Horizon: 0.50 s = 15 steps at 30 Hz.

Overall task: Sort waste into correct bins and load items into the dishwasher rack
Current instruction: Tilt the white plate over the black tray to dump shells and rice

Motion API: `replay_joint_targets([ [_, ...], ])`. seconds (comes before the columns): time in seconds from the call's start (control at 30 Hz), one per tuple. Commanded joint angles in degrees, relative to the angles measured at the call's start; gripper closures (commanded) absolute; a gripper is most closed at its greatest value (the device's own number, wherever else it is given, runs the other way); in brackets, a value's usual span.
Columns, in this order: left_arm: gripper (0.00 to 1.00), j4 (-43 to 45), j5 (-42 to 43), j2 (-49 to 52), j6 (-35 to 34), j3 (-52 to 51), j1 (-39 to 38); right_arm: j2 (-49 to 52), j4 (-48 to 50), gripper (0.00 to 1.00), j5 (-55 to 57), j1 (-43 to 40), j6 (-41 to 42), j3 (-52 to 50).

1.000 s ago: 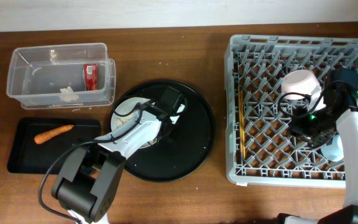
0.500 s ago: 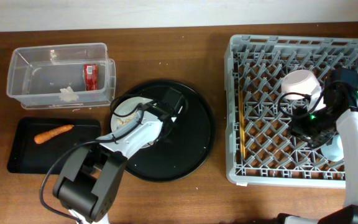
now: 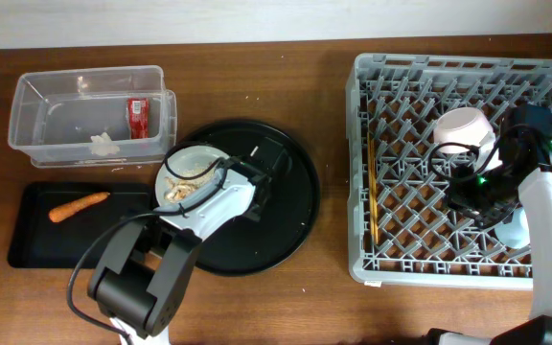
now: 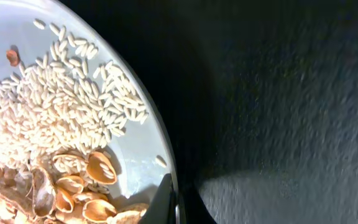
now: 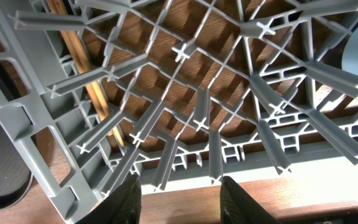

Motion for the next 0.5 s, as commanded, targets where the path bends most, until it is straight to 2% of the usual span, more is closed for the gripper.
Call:
replay_joint_targets([
  [0.0, 1.00, -4.2, -2.2, 1.3, -0.5, 3.7, 0.9, -0.6, 0.1, 0.59, -0.5, -0.1, -0.4, -0.4],
  [0.23, 1.00, -14.0, -2.3, 1.2, -8.3, 8.5, -0.1, -0.6, 0.1, 0.60, -0.5, -0.1, -0.5, -0.4],
  [0.47, 1.00, -18.0, -2.5, -2.6, -15.1, 8.6, 0.3, -0.6, 0.2, 0.59, -0.5, -0.1, -0.5, -0.4],
])
